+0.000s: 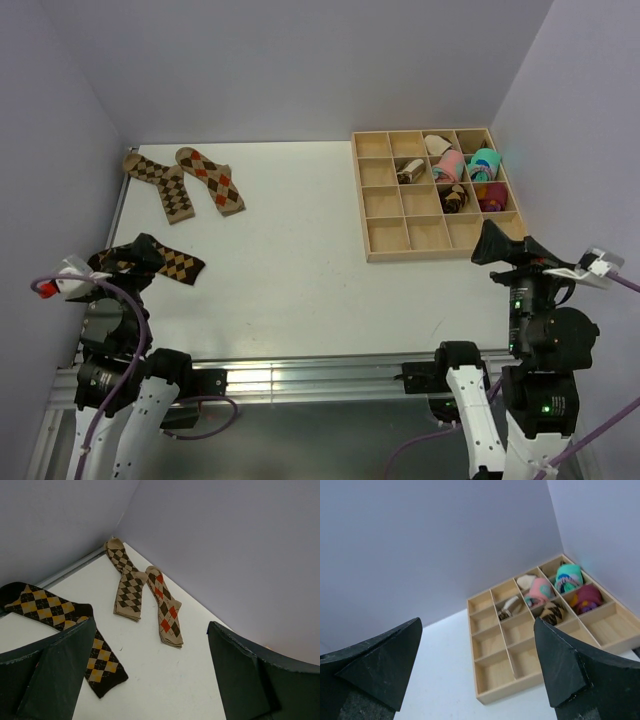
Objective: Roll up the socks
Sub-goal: Reset both arms
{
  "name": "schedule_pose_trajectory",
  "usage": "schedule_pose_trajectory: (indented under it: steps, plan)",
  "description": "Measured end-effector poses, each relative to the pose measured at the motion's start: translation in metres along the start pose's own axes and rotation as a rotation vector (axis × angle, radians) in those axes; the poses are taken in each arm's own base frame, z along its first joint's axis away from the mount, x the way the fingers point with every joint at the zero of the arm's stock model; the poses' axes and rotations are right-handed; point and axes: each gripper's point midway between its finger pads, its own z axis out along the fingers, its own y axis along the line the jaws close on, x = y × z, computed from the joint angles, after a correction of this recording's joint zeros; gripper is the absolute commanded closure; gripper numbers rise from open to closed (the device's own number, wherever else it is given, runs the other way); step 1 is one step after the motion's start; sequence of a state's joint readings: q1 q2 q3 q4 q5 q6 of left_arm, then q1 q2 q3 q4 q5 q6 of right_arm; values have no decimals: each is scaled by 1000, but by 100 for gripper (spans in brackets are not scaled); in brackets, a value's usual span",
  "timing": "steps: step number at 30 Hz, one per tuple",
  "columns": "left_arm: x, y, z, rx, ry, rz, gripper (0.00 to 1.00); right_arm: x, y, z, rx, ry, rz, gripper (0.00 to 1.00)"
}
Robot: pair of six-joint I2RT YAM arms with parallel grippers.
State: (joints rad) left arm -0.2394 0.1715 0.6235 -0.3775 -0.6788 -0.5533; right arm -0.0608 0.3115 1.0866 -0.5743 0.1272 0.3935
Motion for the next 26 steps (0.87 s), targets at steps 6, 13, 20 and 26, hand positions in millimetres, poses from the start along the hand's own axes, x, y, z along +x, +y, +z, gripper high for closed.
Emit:
schedule_pose_trajectory:
  steps: [6,13,20,26]
  plan:
    - [-13,4,-9,9,-45,-41,0,50,-23,-5,5,100,-73,0]
    - [-12,11,-10,-22,-46,-37,0,68,-33,-15,-39,77,-114,0]
    - [-5,18,-6,-69,-29,-11,1,81,-33,-13,-66,97,-137,0]
    - [-4,18,-4,-76,-28,-6,1,79,-33,-14,-74,79,-144,0]
